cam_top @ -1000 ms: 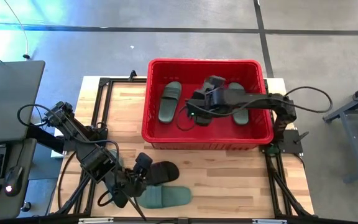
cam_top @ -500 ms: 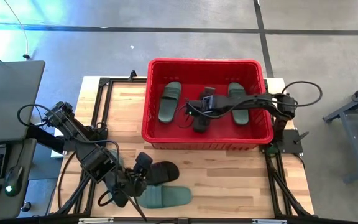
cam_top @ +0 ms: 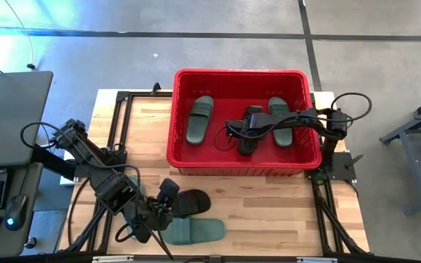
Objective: Pick and place slides into bin
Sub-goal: Put the black slide in the red bin
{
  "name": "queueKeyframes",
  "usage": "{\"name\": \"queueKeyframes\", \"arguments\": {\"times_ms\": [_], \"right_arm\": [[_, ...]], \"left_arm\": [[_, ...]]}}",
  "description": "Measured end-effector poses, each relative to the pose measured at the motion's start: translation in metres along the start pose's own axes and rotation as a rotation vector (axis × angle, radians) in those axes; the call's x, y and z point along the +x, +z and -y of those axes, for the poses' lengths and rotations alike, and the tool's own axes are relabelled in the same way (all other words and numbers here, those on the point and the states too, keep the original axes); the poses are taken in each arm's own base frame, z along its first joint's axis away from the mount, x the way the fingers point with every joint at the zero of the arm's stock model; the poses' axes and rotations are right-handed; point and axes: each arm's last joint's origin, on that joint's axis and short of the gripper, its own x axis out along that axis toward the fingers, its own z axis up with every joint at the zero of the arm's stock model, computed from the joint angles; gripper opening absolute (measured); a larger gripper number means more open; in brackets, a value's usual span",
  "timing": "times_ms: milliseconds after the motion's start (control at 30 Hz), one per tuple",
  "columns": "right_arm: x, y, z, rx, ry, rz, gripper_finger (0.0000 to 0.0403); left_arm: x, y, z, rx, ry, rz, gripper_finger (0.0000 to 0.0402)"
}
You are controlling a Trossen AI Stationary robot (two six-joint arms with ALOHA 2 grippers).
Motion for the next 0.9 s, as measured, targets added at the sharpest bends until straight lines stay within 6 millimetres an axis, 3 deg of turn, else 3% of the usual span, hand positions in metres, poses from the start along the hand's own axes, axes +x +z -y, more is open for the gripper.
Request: {"name": "queueKeyframes", "arguments": {"times_ms": [233,400,567,767,900], "right_arm": [[-0.003,0.001,0.001,0.008,0.000,0.001,0.0130],[-0.027,0.006,0.005,0.057,-0.052,-0.003,0.0184],[-0.076,0.012,0.016,0.173,-0.033,0.017,0.0212],[-0.157,0.012,0.034,0.241,-0.007,0.139,0.0212],[-0.214,0.008,0.045,0.397,0.129,0.299,0.0201]], "left_arm": [[0.000,0.000,0.000,-0.001,0.002,0.002,0.0161],[0.000,0.000,0.000,-0.002,0.002,0.002,0.0161],[0.000,0.000,0.000,-0.040,0.001,-0.004,0.0161],[0.005,-0.007,0.002,0.040,-0.005,-0.093,0.0161],[0.018,-0.015,0.006,0.109,-0.014,-0.220,0.0161]]}}
